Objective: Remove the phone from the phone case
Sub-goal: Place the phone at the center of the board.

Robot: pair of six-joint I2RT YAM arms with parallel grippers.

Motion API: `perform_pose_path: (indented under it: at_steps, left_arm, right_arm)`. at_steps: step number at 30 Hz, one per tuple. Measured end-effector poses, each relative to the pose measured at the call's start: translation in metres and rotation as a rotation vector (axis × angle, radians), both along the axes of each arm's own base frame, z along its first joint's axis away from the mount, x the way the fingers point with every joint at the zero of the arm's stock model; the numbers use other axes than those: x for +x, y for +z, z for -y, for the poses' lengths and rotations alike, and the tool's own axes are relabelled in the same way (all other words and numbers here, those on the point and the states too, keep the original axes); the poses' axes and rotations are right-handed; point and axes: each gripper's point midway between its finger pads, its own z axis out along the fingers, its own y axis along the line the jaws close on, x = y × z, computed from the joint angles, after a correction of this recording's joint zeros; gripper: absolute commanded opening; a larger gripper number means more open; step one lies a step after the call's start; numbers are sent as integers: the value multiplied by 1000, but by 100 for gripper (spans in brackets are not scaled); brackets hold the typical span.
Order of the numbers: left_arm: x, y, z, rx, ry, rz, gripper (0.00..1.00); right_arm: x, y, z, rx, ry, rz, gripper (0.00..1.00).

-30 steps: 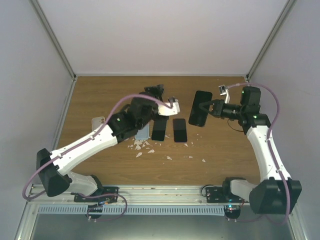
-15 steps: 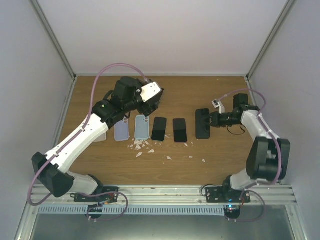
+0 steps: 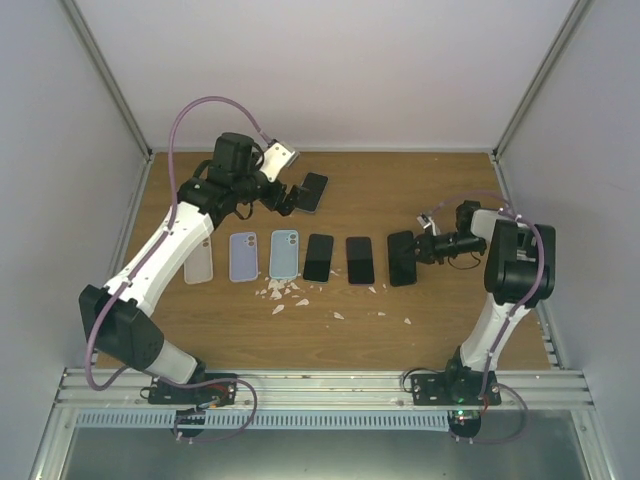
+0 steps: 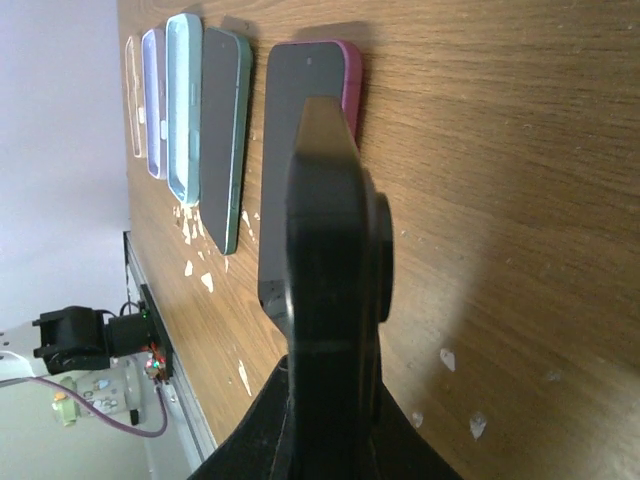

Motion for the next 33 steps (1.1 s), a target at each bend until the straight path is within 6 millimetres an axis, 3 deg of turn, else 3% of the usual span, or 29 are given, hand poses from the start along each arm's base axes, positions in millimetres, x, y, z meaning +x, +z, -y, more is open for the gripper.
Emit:
perform_pose_path:
  at_steps: [6,8,14,23,29,33]
  left_arm:
    - [8,-18,0,-37,0,-81,99]
    - [8,-21,1,-45,-2,-96,99]
    - [15,-33,2,-56,30,-140,99]
    - [47,-92,1,-3,119,-258,99]
    - [89,-108,8,23,169,-270,99]
    - [113,-131,10,58,208,-285,99]
  right_arm:
    - [4,-17,-2,37,8,-41,1]
    - [4,-22,-2,45,7,-54,7]
    - [9,-30,-2,51,2,-65,50]
    - [14,-24,-1,47,-21,-58,99]
    - [20,-18,17,-56,-60,-22,100]
    - [23,-17,31,-124,-82,1,99]
